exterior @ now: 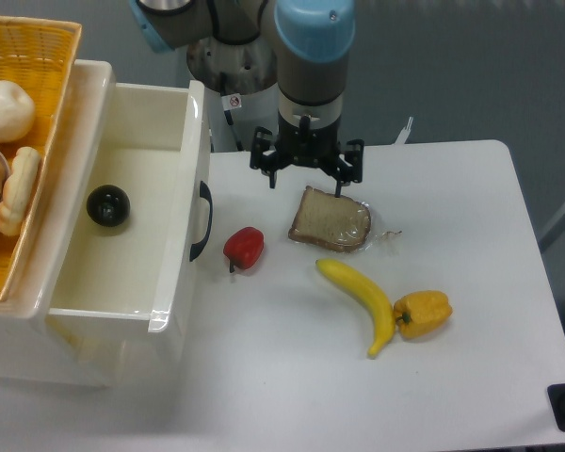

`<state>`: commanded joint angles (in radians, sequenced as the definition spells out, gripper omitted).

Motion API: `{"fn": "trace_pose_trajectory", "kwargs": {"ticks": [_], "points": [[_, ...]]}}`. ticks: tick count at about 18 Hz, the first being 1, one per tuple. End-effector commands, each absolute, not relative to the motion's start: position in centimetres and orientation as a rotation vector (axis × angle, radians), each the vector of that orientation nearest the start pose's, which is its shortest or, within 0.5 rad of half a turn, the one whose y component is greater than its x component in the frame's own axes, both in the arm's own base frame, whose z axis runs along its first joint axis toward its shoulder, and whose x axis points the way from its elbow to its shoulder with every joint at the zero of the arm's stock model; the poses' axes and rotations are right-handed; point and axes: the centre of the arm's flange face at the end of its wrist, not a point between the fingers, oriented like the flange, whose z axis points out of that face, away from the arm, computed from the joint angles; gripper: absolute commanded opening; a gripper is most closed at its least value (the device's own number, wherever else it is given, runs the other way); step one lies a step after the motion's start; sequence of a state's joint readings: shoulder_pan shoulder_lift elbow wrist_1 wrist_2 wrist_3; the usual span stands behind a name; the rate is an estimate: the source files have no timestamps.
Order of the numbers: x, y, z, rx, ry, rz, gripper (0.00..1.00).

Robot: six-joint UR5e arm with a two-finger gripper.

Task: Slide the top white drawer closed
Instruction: 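Move the gripper from above the sandwich toward the open white drawer front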

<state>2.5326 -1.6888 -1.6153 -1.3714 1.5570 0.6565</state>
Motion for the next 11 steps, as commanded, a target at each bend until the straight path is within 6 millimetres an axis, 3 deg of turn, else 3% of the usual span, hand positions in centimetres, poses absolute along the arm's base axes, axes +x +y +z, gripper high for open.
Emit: {"fn": "trace_pose_trajectory", "kwargs": {"ticks": [8,11], "points": [[-38.8,41.8,41.1,-3.044,-0.529,0.016,1.00],[-39.5,42.1,39.1,-3.066,-0.561,-0.016,1.00]]}}
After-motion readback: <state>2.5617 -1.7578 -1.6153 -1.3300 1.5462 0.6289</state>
